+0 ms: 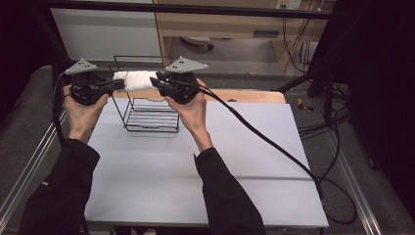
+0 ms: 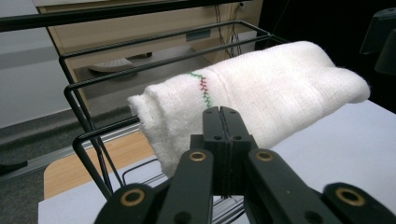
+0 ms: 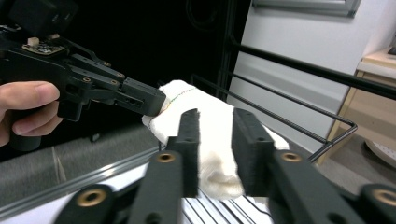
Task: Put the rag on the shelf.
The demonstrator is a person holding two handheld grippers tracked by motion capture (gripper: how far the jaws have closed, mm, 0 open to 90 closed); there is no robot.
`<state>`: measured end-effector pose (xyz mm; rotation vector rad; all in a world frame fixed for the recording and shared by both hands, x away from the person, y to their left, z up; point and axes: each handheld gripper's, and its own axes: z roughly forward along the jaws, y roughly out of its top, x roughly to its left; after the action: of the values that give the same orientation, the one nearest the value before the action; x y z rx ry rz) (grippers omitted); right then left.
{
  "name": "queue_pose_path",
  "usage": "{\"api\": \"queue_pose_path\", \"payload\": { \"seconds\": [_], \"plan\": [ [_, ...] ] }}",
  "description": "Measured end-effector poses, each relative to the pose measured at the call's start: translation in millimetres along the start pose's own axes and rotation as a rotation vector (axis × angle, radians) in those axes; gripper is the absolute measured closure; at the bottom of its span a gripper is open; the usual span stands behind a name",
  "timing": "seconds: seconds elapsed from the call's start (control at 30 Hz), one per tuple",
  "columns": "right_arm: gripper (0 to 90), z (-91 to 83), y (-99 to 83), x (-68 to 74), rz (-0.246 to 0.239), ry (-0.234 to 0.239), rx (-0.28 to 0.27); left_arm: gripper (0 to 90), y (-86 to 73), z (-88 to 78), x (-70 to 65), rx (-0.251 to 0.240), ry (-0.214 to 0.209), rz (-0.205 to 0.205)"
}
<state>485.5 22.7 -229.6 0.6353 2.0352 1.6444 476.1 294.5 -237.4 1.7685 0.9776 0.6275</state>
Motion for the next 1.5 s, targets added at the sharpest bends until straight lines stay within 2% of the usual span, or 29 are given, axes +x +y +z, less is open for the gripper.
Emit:
{"api": "queue_pose_path", "payload": {
  "seconds": [0.17,0.27,0.4,0.5,0.6,1.13,1.33,1.5],
  "plan": [
    [88.9,9.7,3.8,4.7,0.012,0.037,0.053,89.9,-3.5,2.3,-0.2,0.005,0.000,0.005],
    [90.0,15.7,0.0,8.1,0.023,0.053,0.080,90.0,-6.1,3.4,0.4,0.010,-0.001,0.007],
    [90.0,22.7,-9.3,8.2,0.007,0.027,0.132,90.0,-10.1,6.0,1.9,0.018,-0.003,0.005],
    [90.0,26.3,-15.6,6.0,0.012,0.010,0.146,89.9,-12.8,8.5,2.8,0.023,0.000,0.003],
    [90.0,29.4,-20.6,5.0,-0.004,-0.013,0.162,90.0,-14.6,11.1,3.9,0.026,0.003,-0.001],
    [88.7,36.1,-32.7,-0.9,0.018,-0.035,0.168,89.9,-16.9,18.4,6.2,0.028,0.015,-0.008],
    [84.9,28.1,-27.0,1.0,0.020,-0.015,0.151,89.6,-17.0,12.0,4.5,0.023,0.009,0.002],
    [79.6,17.6,-20.5,4.0,0.017,0.000,0.147,82.8,-16.8,4.0,1.8,0.024,0.005,0.007]
  ]
}}
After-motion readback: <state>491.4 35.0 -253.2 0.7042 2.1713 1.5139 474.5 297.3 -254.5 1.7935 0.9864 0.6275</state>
